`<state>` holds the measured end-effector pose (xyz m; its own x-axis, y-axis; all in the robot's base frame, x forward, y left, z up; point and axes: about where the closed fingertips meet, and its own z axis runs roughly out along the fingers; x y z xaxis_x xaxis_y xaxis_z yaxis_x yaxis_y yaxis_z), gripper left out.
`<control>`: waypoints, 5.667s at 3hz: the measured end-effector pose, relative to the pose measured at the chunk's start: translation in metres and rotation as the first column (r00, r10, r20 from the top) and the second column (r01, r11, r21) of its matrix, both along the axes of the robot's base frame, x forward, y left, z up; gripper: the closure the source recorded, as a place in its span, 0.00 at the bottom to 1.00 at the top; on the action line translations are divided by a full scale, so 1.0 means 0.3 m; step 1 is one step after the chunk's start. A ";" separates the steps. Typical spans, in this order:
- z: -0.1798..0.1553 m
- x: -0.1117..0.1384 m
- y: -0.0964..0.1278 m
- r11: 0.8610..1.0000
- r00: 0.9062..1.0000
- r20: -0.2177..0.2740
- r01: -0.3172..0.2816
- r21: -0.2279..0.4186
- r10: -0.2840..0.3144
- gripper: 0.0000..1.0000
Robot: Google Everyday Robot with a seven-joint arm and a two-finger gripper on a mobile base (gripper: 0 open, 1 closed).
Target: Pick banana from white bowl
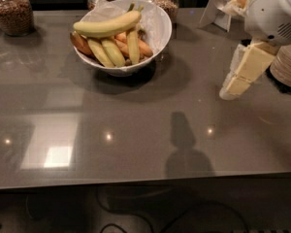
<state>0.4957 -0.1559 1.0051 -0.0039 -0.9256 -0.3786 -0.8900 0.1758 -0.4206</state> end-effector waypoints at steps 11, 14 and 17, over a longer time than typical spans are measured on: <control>-0.127 0.705 0.775 0.894 0.925 0.060 -0.378 0.242 0.375 0.33; -0.169 0.739 0.783 0.899 0.913 0.043 -0.406 0.165 0.405 0.78; 0.127 0.537 0.679 0.858 0.857 0.280 -0.487 0.164 0.433 1.00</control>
Offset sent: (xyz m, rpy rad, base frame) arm 0.1365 0.1905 0.0551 0.2264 -0.2162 0.3908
